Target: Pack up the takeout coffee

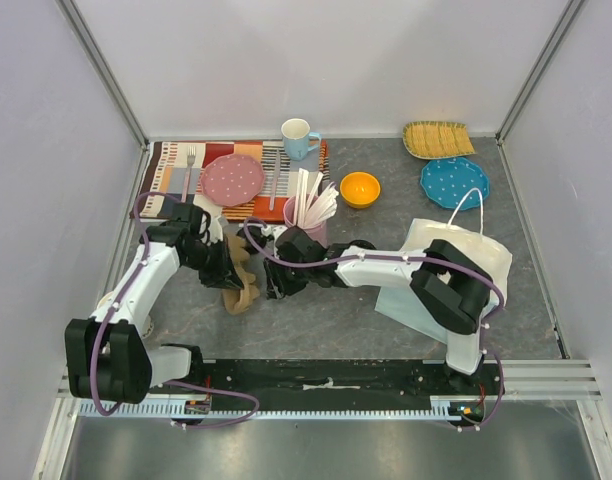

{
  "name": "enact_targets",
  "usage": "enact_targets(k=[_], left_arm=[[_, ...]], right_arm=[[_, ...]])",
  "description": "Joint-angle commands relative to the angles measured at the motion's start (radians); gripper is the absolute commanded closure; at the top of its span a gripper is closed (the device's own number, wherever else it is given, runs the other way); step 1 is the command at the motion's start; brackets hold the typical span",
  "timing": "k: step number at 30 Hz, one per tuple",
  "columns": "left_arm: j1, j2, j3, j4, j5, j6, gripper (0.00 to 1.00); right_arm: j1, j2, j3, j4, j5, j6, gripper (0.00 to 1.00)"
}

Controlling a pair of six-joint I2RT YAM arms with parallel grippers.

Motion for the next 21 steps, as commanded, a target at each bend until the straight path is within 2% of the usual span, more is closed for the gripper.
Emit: enact_targets(k=[1, 4, 5, 8, 11, 13, 16, 17, 21], left_arm=[[0.004, -0.001, -0.006, 0.031, -0.019, -0.032, 0.98], [0.005, -0.020, 0.003, 0.022, -0.007, -0.028, 0.98], [0.005, -0.027, 0.009, 0.022, 0.009, -0.027, 0.98], [0.005, -0.075, 0.021, 0.031, 0.099, -0.015, 0.98], [0.010, -0.124, 0.020, 0.018, 0.110, -0.005, 0.98], [0.016, -0.142, -0.002, -0.002, 0.112, -0.028, 0.98], [0.025, -0.159, -0.032, 0.002, 0.151, -0.073, 0.98], [0.028, -0.162, -0.038, 0.004, 0.167, -0.082, 0.98], [0.034, -0.170, -0.068, 0.030, 0.185, -0.125, 0.98]], right_arm=[[0.002, -0.072, 0.013, 0.019, -0.018, -0.009, 0.51], [0.001, -0.102, -0.011, 0.065, -0.051, -0.025, 0.41], [0.001, -0.110, -0.019, 0.104, -0.064, -0.031, 0.35], [0.001, -0.151, -0.054, 0.198, -0.106, -0.044, 0.25], [0.001, -0.156, -0.056, 0.241, -0.171, -0.046, 0.19], [0.002, -0.120, -0.028, 0.247, -0.189, -0.025, 0.19], [0.001, -0.078, -0.007, 0.266, -0.190, 0.023, 0.25], [0.002, -0.072, -0.004, 0.263, -0.185, 0.027, 0.31], [0.001, -0.058, 0.007, 0.260, -0.163, 0.050, 0.37]])
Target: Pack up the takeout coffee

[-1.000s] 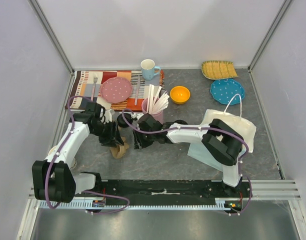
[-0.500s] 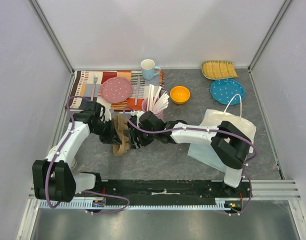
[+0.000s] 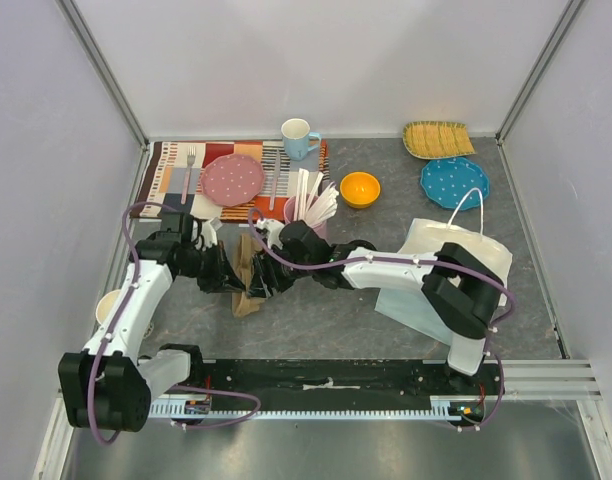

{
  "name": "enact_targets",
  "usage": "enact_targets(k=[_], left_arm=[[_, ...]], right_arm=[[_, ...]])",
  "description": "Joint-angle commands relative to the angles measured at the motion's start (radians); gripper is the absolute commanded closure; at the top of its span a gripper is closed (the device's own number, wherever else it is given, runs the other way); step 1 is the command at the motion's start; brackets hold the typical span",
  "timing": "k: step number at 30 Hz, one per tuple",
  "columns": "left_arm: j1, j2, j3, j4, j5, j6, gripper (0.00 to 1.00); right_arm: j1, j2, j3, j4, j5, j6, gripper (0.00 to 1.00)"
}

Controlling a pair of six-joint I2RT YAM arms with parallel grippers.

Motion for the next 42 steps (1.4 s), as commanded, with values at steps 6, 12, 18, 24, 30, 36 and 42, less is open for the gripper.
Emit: enact_targets(k=[6, 12, 18, 24, 30, 36, 42], left_arm=[[0.009, 0.008, -0.118, 0.107, 0.069, -0.173, 0.98], [0.009, 0.020, -0.117, 0.043, -0.069, -0.181, 0.98], [0.014, 0.019, -0.086, 0.012, -0.106, -0.173, 0.98], [0.018, 0.023, -0.019, -0.035, -0.207, -0.103, 0.98], [0.018, 0.031, 0.005, -0.051, -0.189, -0.092, 0.94], [0.018, 0.035, 0.049, -0.089, -0.219, -0.045, 0.83], [0.018, 0.045, 0.075, -0.109, -0.275, -0.014, 0.85]], right_arm=[[0.023, 0.082, 0.106, -0.062, 0.076, 0.039, 0.46], [0.034, 0.180, 0.134, -0.195, 0.179, 0.041, 0.58], [0.034, 0.189, 0.105, -0.218, 0.247, 0.034, 0.69], [0.034, 0.189, 0.087, -0.226, 0.259, 0.028, 0.78], [0.032, 0.194, 0.085, -0.226, 0.256, 0.028, 0.88], [0.034, 0.197, 0.084, -0.226, 0.256, 0.028, 1.00], [0.034, 0.192, 0.085, -0.227, 0.255, 0.024, 1.00]])
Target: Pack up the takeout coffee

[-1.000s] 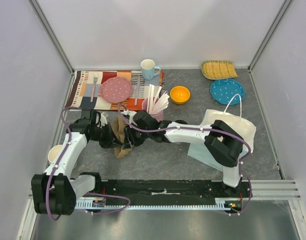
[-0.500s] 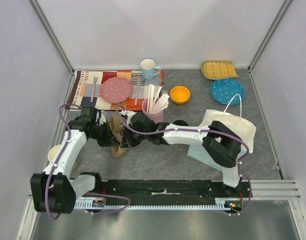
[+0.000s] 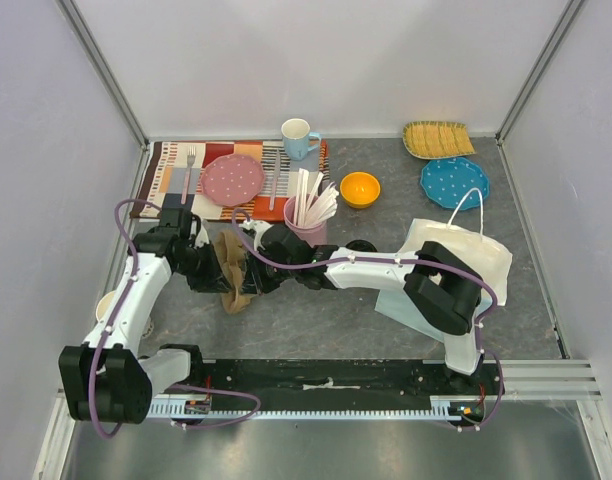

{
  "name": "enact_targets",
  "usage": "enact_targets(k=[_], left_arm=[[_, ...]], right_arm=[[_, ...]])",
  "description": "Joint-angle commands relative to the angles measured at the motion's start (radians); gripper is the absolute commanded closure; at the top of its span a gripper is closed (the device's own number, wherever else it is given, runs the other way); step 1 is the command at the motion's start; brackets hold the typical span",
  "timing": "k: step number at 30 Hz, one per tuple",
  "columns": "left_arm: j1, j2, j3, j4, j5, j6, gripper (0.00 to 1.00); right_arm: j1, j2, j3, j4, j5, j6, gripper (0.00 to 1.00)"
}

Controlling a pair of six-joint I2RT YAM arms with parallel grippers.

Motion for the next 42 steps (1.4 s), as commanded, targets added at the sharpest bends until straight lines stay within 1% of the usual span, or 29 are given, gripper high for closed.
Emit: enact_targets(k=[1, 3, 4, 6, 7, 9, 12, 13, 15, 20, 22, 23, 28, 30, 31, 33, 38, 42], left_arm=[[0.001, 0.008, 0.032, -0.033, -0.057, 0.062, 0.85], [0.001, 0.012, 0.027, -0.022, -0.036, 0.065, 0.85], [0.001, 0.008, 0.029, -0.011, 0.043, 0.064, 0.84], [-0.003, -0.009, 0.035, 0.028, 0.140, 0.058, 0.74], [-0.009, -0.015, 0.037, 0.041, 0.188, 0.056, 0.65], [-0.025, -0.029, 0.035, 0.062, 0.191, 0.073, 0.59], [-0.026, -0.035, 0.003, 0.099, 0.145, 0.094, 0.56], [-0.026, -0.029, -0.006, 0.116, 0.115, 0.094, 0.56], [-0.028, -0.003, -0.017, 0.118, 0.107, 0.073, 0.59], [-0.029, 0.055, -0.020, 0.138, 0.061, 0.026, 0.72], [-0.029, 0.066, -0.019, 0.127, 0.026, 0.019, 0.78], [-0.029, 0.069, -0.019, 0.110, 0.012, 0.013, 0.79], [-0.026, 0.072, -0.020, 0.062, -0.106, -0.021, 0.81], [-0.026, 0.063, -0.006, 0.061, -0.117, -0.022, 0.81], [-0.026, 0.061, 0.000, 0.070, -0.090, -0.016, 0.78], [-0.026, 0.060, 0.014, 0.085, -0.067, -0.002, 0.77], [-0.025, 0.069, 0.064, 0.029, -0.154, 0.013, 0.78], [-0.015, 0.072, 0.076, 0.000, -0.185, 0.027, 0.79]], right_arm=[[-0.015, 0.077, -0.043, -0.167, 0.147, -0.049, 1.00], [-0.013, 0.075, -0.042, -0.165, 0.144, -0.052, 1.00], [-0.015, 0.074, -0.043, -0.165, 0.143, -0.050, 1.00], [-0.015, 0.072, -0.043, -0.164, 0.140, -0.053, 1.00], [-0.013, 0.072, -0.043, -0.165, 0.139, -0.053, 1.00], [-0.013, 0.075, -0.037, -0.164, 0.136, -0.053, 1.00], [-0.015, 0.077, -0.032, -0.162, 0.130, -0.052, 1.00], [-0.015, 0.077, -0.032, -0.162, 0.130, -0.049, 1.00], [-0.013, 0.075, -0.032, -0.162, 0.130, -0.050, 1.00], [-0.015, 0.068, -0.039, -0.161, 0.125, -0.052, 1.00], [-0.015, 0.065, -0.040, -0.159, 0.125, -0.053, 1.00], [-0.015, 0.063, -0.040, -0.159, 0.125, -0.055, 1.00], [-0.013, 0.057, -0.046, -0.156, 0.124, -0.055, 1.00], [-0.015, 0.055, -0.049, -0.153, 0.121, -0.056, 1.00], [-0.013, 0.054, -0.052, -0.153, 0.119, -0.058, 1.00], [-0.013, 0.054, -0.054, -0.150, 0.116, -0.059, 1.00], [-0.013, 0.049, -0.057, -0.150, 0.117, -0.058, 1.00], [-0.013, 0.054, -0.058, -0.147, 0.114, -0.058, 1.00]])
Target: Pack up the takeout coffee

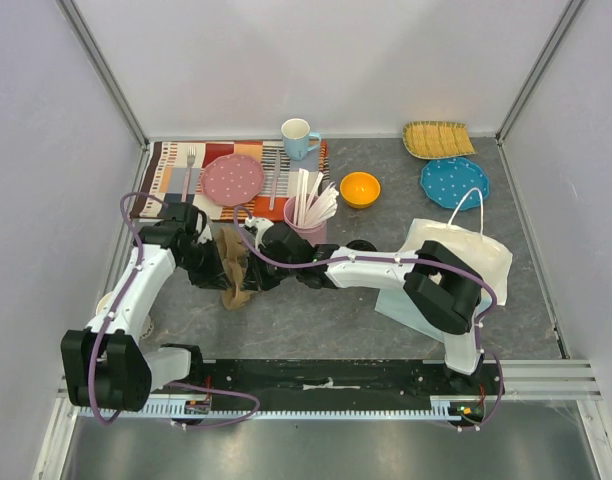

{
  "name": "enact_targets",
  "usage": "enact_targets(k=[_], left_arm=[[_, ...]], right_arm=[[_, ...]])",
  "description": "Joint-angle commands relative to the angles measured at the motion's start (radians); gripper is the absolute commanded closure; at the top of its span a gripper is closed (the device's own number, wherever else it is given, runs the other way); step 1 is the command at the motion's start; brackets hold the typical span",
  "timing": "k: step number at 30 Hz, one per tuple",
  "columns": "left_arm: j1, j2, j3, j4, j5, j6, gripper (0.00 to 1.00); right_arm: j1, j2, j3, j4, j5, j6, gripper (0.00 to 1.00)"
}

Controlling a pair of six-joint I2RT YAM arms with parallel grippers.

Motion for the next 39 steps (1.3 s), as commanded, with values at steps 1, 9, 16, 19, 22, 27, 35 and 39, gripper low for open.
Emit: enact_targets(k=[1, 9, 16, 19, 22, 27, 35, 39], left_arm=[[0.020, 0.004, 0.049, -0.010, -0.129, 0.029, 0.79], [0.012, -0.025, 0.075, 0.092, 0.128, 0.048, 0.69], [-0.020, -0.010, 0.053, 0.192, 0.080, 0.094, 0.44], [-0.036, 0.016, 0.043, 0.198, 0.058, 0.077, 0.44], [-0.037, 0.050, 0.061, 0.119, -0.030, 0.046, 0.52], [-0.037, 0.058, 0.050, 0.075, -0.077, -0.004, 0.59], [-0.023, 0.086, 0.036, 0.031, -0.131, -0.028, 0.85], [-0.003, 0.072, 0.049, -0.015, -0.142, -0.005, 0.85]], right_arm=[[-0.007, 0.055, -0.057, -0.167, 0.091, -0.058, 1.00], [-0.008, 0.053, -0.059, -0.165, 0.085, -0.057, 1.00], [-0.008, 0.055, -0.050, -0.164, 0.081, -0.058, 1.00], [-0.007, 0.055, -0.045, -0.165, 0.081, -0.058, 1.00], [-0.008, 0.053, -0.045, -0.168, 0.084, -0.058, 1.00], [-0.008, 0.053, -0.042, -0.170, 0.081, -0.061, 1.00], [-0.010, 0.043, -0.054, -0.170, 0.084, -0.066, 1.00], [-0.010, 0.055, -0.051, -0.168, 0.082, -0.064, 1.00]])
